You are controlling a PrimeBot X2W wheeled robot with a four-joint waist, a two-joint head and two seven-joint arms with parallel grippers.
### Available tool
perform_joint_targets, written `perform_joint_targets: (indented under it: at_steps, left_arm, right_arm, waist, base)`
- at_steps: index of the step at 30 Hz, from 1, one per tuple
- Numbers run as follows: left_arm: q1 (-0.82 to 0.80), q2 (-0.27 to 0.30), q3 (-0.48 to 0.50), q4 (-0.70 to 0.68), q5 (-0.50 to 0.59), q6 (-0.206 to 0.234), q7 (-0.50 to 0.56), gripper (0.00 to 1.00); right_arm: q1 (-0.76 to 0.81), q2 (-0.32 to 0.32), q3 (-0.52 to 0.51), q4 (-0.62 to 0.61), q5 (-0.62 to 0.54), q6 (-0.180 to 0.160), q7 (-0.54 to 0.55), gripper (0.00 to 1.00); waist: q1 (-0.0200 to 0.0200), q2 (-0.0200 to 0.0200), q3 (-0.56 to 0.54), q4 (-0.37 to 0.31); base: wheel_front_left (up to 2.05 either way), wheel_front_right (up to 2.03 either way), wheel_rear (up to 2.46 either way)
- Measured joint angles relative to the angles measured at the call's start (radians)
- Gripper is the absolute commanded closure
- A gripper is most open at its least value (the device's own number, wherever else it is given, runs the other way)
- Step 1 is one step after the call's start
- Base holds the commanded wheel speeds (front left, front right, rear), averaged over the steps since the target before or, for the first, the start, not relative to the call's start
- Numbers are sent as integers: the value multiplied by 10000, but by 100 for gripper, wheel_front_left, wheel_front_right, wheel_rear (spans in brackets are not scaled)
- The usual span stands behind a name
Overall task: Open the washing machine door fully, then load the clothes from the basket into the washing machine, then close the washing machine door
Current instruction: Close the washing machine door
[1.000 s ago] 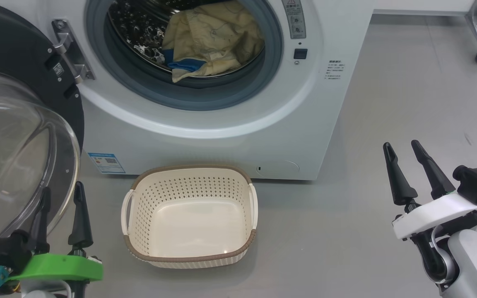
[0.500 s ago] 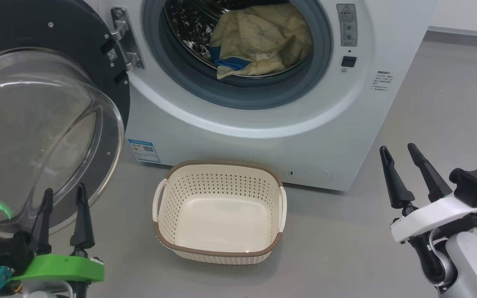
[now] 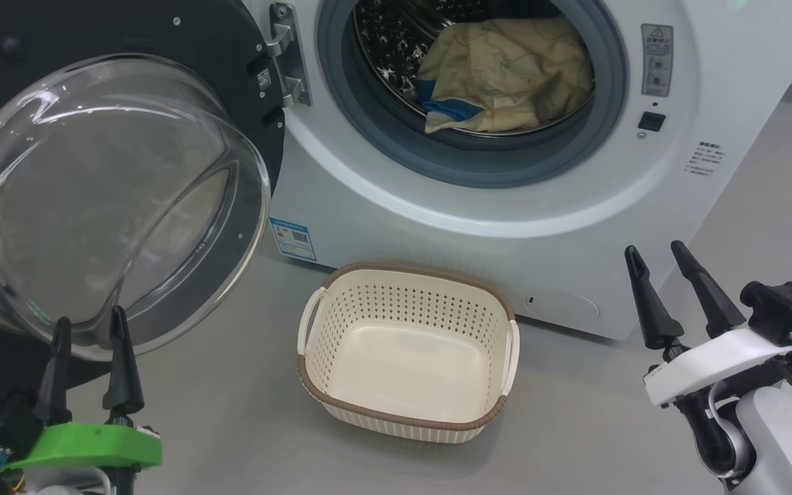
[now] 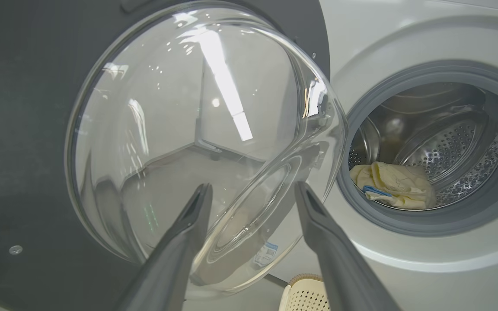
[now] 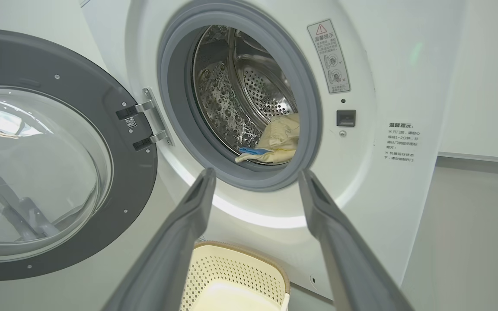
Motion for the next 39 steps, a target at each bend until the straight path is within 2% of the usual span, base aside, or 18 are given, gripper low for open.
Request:
perform_joint_targets:
  at_steps: [8,35,36,39]
  left_arm:
    - [5,-29,198,-61,31,186,0,0]
    - [21,-144,604,-324,324,305,0,0]
    - [21,-92,656,-357,383,303,0,9]
    - [13,171,755,-564,531,305,0,85]
  right_arm:
    - [-2,0,155,-2,2,0,0,0]
    - [-15,-19,497,155,63,0,0,0]
    - [-16,-29,504,159,88,0,0,0]
    - [-16,-48,510,163,88,0,0,0]
  waist:
    - [0,0,90,446]
    - [0,0,160,546]
    - [0,0,157,556]
    - [0,0,149,588]
  base:
    - [0,0,0]
    - [0,0,0]
    - [0,0,0]
    - [0,0,0]
